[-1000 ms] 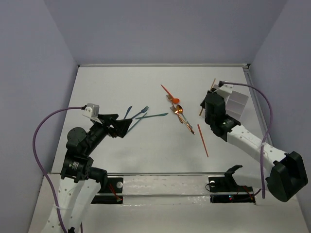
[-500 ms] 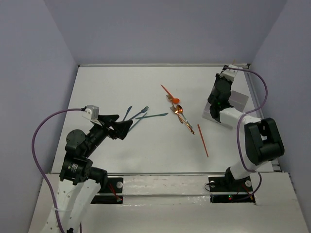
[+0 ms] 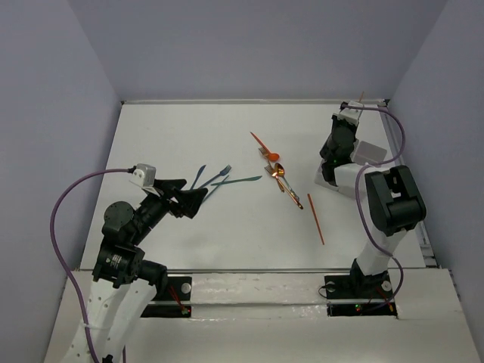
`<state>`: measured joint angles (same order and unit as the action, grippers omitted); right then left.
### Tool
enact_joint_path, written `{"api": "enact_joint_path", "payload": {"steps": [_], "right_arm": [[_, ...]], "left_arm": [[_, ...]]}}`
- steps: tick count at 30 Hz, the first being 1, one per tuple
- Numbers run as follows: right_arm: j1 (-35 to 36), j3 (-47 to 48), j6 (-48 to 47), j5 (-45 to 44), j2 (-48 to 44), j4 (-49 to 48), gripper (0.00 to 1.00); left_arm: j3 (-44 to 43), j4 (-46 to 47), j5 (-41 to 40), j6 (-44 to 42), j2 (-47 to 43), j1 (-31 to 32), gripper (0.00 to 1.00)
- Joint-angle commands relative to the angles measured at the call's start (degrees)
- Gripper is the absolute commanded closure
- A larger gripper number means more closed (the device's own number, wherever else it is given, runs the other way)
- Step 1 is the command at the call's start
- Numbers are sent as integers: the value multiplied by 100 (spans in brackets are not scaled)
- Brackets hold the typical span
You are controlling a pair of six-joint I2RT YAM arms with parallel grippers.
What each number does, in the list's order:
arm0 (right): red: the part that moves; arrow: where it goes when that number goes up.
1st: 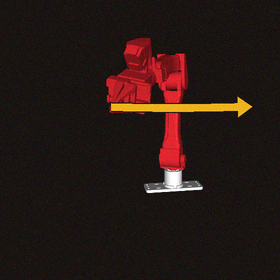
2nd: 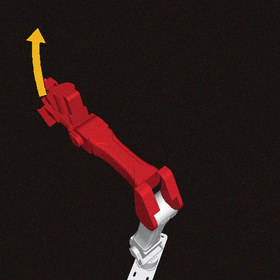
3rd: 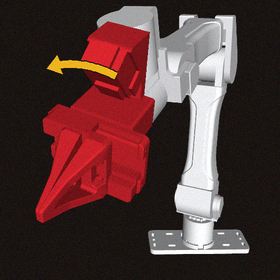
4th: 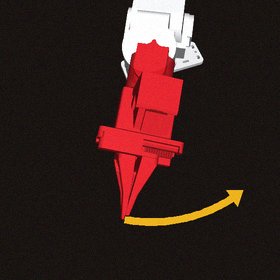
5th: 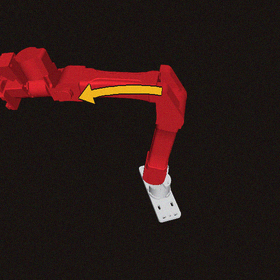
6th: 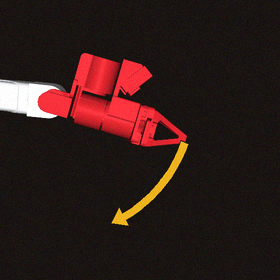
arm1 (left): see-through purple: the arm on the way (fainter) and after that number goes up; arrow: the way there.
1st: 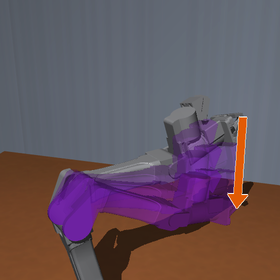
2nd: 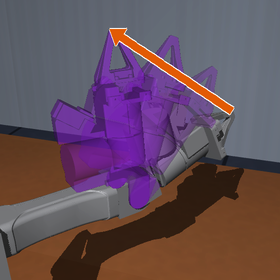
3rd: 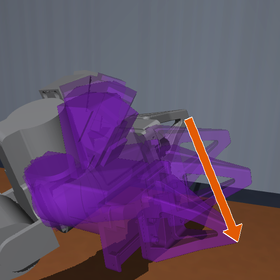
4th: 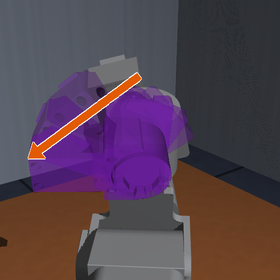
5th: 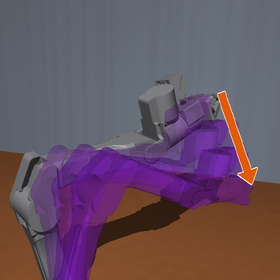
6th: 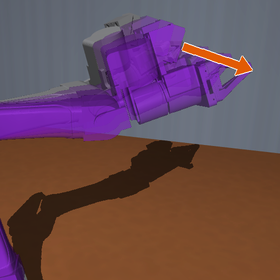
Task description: Sort the eating utensils into containers
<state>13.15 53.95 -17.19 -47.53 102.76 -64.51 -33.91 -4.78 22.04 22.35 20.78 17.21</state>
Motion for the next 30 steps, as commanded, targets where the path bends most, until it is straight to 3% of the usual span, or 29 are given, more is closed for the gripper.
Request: {"api": "enact_joint_path", "payload": {"steps": [1,4,13,15,16,19,24,27,30], "right_arm": [[-31,-7,58,7,86,-817,93],[-31,1,-161,50,375,-1195,93],[-31,-42,-92,51,499,-1160,93],[-31,-166,49,16,464,-1117,84],[-31,-183,154,50,360,-812,70],[-31,-17,707,165,35,311,47],[-31,124,1611,182,-572,1649,41],[-31,159,2724,480,-1316,3787,40],[-31,89,3745,1139,-2099,5111,39]], "left_arm": [[-125,109,2,-99,23,28,1],[-125,117,-7,-99,32,28,1],[-125,117,-7,-99,23,28,1],[-133,117,-7,-99,23,28,1],[-125,117,-7,-99,32,28,1],[-125,135,11,-99,49,28,1],[-116,152,19,-90,14,28,1],[-116,161,19,-82,-21,28,1],[-107,170,19,-82,-47,28,1]]}}
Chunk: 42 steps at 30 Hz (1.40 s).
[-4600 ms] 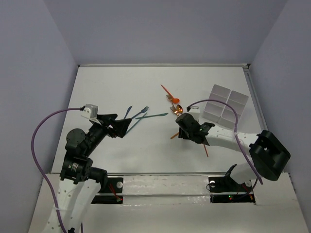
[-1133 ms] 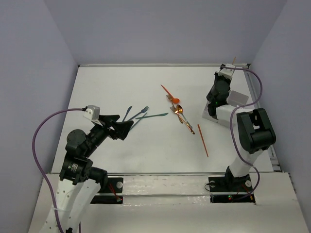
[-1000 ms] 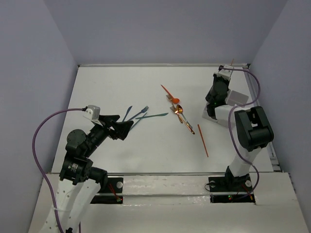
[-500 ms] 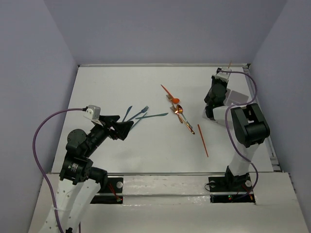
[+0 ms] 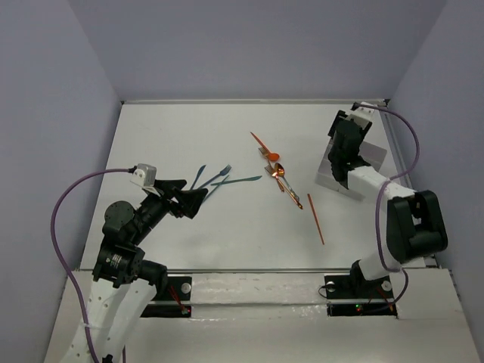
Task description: Sort the eating utensils into containers
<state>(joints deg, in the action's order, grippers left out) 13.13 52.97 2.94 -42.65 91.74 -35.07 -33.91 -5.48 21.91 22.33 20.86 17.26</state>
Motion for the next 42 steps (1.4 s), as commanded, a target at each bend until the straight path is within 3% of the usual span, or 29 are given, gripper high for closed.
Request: {"api": "enact_joint_path", "payload": {"steps": [1,8,12,20,26,36,42], "right_arm": [[-29,118,1910,871,-1157,2519,39],[243,-902,2624,2443,-2256,4839,44],[243,-1306,2808,3348,-2723,5378,47],[515,-1394,2729,3957,-2539,6196,46],[1016,-1369,2756,3466,-1951,6170,46],[1069,-534,2580,2781,-835,6328,50],[1069,-226,2405,2903,-211,6433,56]], "left_arm": [[-98,240,32,-71,-65,23,1],[-98,240,6,-62,-197,129,1],[-89,257,-3,-44,-267,129,1],[-81,257,-11,-36,-416,182,1],[-81,257,-29,-44,-478,234,1],[-89,257,6,-53,-469,287,1],[-89,257,-11,-62,-487,287,1]]}}
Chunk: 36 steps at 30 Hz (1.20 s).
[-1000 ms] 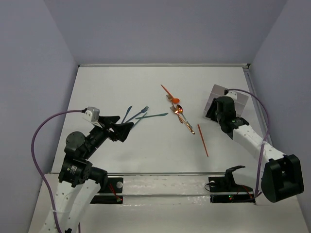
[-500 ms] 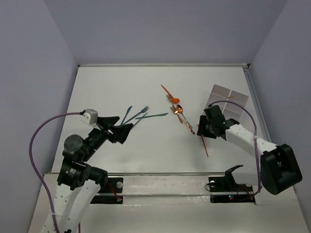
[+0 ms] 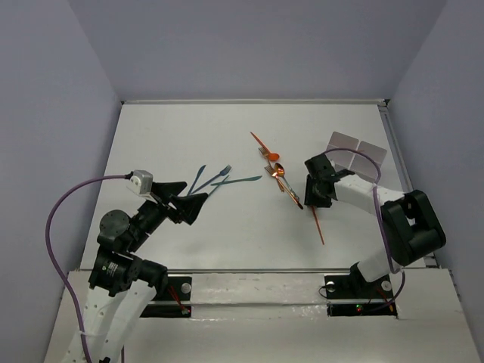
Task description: Sort the eating utensils into containers
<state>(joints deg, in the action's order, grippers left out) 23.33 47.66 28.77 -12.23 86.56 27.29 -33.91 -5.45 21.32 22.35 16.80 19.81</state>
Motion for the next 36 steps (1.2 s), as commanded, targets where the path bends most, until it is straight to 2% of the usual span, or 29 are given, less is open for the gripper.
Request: {"api": "enact_joint_path", "payload": {"steps": [1,5,9,16,18,24,25,28,34,36], "right_arm": [[49,340,-205,-148,361,198,56],[49,525,-337,-166,616,224,61],[49,701,-478,-131,835,198,70],[49,885,-627,97,1134,163,67],[49,956,-628,124,1196,163,71],[49,982,-654,160,1310,136,93],[49,991,-663,151,1302,145,93],[49,1009,-636,-42,1100,145,93],[49,1140,-803,-315,-322,-74,93],[49,1254,-865,-429,-944,-442,93]], "left_arm": [[-89,255,48,-55,-71,31,1],[-89,255,48,-64,-71,31,1],[-89,255,56,-64,-54,31,1],[-89,255,48,-64,-54,31,1],[-81,247,39,-55,-54,31,1],[-89,247,30,-55,-54,31,1],[-81,247,30,-55,-54,31,1],[-89,247,39,-55,-62,31,1],[-81,247,30,-55,-36,31,1],[-89,247,39,-55,-19,31,1]]}}
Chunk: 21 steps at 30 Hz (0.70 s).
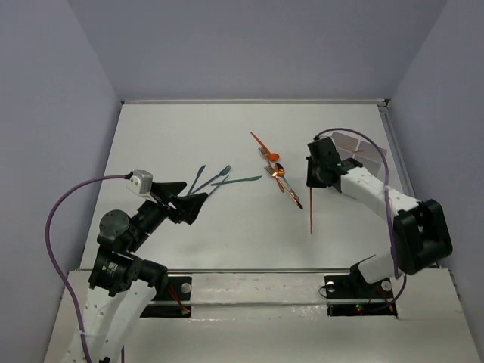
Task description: Sort the eating utensils into containers
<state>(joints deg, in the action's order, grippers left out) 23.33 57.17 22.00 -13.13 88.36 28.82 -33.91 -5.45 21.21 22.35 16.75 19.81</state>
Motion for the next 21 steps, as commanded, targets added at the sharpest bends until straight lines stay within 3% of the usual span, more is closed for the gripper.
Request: {"api": "enact_joint_path", "payload": {"steps": [1,6,9,15,19,21], "right_arm": [[49,330,-231,-601,-1310,-762,93],[49,462,-231,-2183,-1813,-2229,93],[-223,365,-870,-3071,-1752,-3739,93],[-725,541,-2065,-3548,-1076,-6376,93],[-883,813,-3453,-3609,-487,-7626,93],[-944,910,-3675,-3583,-180,-7995,93]], "left_arm": [[-89,255,67,-55,12,31,1],[-72,255,67,-46,21,31,1],[-72,238,58,-46,21,31,1],[-81,238,67,-46,12,31,1],[-81,238,67,-55,12,31,1],[-81,229,67,-55,38,31,1]]}}
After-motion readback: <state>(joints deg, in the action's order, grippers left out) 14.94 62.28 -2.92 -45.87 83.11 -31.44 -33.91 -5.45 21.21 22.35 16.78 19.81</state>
